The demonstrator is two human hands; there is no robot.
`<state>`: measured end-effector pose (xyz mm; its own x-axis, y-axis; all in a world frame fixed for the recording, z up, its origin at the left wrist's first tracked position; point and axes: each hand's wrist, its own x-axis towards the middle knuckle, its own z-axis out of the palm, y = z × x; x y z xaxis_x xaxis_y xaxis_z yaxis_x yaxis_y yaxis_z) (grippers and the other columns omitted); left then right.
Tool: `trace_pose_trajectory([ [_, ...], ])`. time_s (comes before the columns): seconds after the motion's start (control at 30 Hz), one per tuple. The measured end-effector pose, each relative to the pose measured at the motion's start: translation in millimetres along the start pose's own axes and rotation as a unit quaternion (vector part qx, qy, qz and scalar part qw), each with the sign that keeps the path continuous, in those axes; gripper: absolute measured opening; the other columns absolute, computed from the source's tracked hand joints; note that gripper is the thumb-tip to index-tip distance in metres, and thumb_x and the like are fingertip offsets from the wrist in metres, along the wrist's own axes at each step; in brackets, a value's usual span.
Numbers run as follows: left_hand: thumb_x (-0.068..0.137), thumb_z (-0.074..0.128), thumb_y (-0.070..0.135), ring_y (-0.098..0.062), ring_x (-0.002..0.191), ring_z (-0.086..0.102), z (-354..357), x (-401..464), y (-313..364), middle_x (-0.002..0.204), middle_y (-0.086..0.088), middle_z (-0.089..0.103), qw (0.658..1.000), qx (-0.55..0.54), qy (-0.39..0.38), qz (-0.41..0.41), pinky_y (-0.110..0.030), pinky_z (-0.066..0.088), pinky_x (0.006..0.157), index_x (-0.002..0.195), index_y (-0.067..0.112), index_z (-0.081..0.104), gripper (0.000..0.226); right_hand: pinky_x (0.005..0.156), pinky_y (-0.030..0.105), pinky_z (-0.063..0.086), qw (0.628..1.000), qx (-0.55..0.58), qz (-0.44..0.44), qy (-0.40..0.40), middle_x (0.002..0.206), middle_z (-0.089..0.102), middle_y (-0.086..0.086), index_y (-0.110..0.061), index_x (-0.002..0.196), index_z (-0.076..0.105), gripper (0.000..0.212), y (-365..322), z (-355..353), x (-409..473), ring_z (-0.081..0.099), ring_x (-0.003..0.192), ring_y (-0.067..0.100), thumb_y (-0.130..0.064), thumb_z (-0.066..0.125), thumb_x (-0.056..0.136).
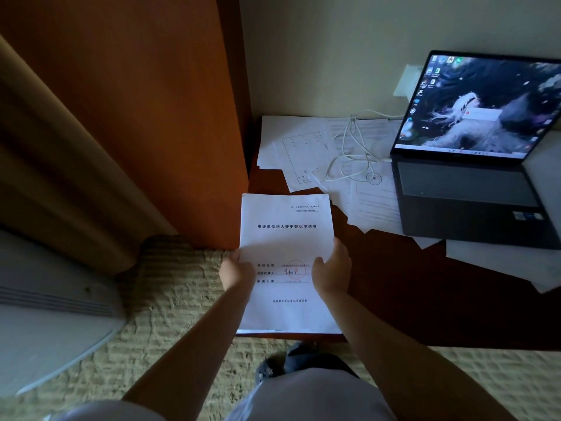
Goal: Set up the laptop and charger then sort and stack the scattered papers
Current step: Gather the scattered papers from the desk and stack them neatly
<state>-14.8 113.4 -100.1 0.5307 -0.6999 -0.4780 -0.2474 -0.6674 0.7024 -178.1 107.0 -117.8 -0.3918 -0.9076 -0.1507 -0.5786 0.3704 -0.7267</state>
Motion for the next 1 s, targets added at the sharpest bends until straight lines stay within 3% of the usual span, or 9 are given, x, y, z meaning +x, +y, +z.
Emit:
trace_pose_trajectory([
  [0.13, 0.078, 0.034, -0.01, -0.035, 0.104, 0.059, -4, -2, -1, 0.115, -0.016, 0.062, 0.999, 0.028, -0.014, 0.02, -0.038, 0.052, 0.077, 0.122, 0.008, 0.062, 0.056, 0.102, 0.037, 0.041, 0.999, -0.032, -0.002, -0.032, 0.132, 0.05, 0.011, -0.005, 0.139, 0.04, 0.057, 0, -4, -3, 0.045, 0.125, 0.029, 0.0, 0.055, 0.084],
  [0.27, 0.077, 0.037, -0.009, -0.03, 0.09, 0.058, -7, -5, -1, 0.106, -0.013, 0.064, 0.997, 0.049, -0.037, 0.047, -0.034, 0.049, 0.07, 0.115, 0.009, 0.059, 0.048, 0.098, 0.043, 0.046, 0.993, -0.093, -0.018, -0.074, 0.131, 0.05, 0.009, -0.01, 0.138, 0.039, 0.058, 0, -11, -2, 0.046, 0.122, 0.029, -0.011, 0.057, 0.083],
  [0.33, 0.075, 0.043, -0.009, -0.028, 0.095, 0.057, -7, -8, -3, 0.109, -0.011, 0.062, 0.994, 0.073, -0.045, 0.071, -0.038, 0.054, 0.077, 0.118, 0.012, 0.054, 0.049, 0.099, 0.042, 0.045, 0.992, -0.094, -0.02, -0.079, 0.131, 0.048, 0.008, -0.011, 0.139, 0.039, 0.057, 0, -16, -3, 0.044, 0.123, 0.028, -0.012, 0.057, 0.085],
  [0.57, 0.077, 0.057, -0.004, -0.027, 0.119, 0.047, -5, -19, 0, 0.131, -0.011, 0.051, 0.978, 0.142, -0.024, 0.152, -0.041, 0.047, 0.1, 0.136, 0.012, 0.047, 0.062, 0.098, 0.035, 0.046, 0.994, -0.047, -0.031, -0.096, 0.135, 0.047, 0.009, -0.009, 0.135, 0.046, 0.045, -2, -39, -8, 0.048, 0.123, 0.026, -0.008, 0.053, 0.09],
  [0.77, 0.079, 0.058, -0.004, -0.023, 0.114, 0.058, 23, -37, 24, 0.131, -0.005, 0.058, 0.974, 0.094, -0.077, 0.192, -0.024, 0.046, 0.095, 0.126, 0.013, 0.059, 0.05, 0.092, 0.03, 0.045, 0.991, -0.033, -0.021, -0.127, 0.134, 0.052, 0.006, -0.012, 0.131, 0.051, 0.04, 7, -60, 11, 0.051, 0.12, 0.024, -0.011, 0.049, 0.091],
  [0.9, 0.084, 0.057, -0.003, -0.022, 0.105, 0.062, 59, -48, 48, 0.114, -0.007, 0.068, 0.98, 0.024, -0.119, 0.158, -0.031, 0.049, 0.096, 0.113, 0.01, 0.067, 0.034, 0.097, 0.028, 0.042, 0.992, -0.029, -0.03, -0.118, 0.136, 0.052, 0.004, -0.013, 0.132, 0.051, 0.039, 21, -82, 36, 0.049, 0.124, 0.02, -0.009, 0.048, 0.093],
  [1.0, 0.084, 0.053, -0.004, -0.025, 0.101, 0.064, 90, -58, 68, 0.107, -0.008, 0.07, 0.982, -0.023, -0.149, 0.117, -0.035, 0.053, 0.091, 0.1, 0.014, 0.069, 0.029, 0.098, 0.027, 0.04, 0.985, -0.076, -0.085, -0.126, 0.133, 0.053, 0.003, -0.014, 0.13, 0.053, 0.037, 36, -102, 61, 0.05, 0.123, 0.018, -0.009, 0.046, 0.094],
])
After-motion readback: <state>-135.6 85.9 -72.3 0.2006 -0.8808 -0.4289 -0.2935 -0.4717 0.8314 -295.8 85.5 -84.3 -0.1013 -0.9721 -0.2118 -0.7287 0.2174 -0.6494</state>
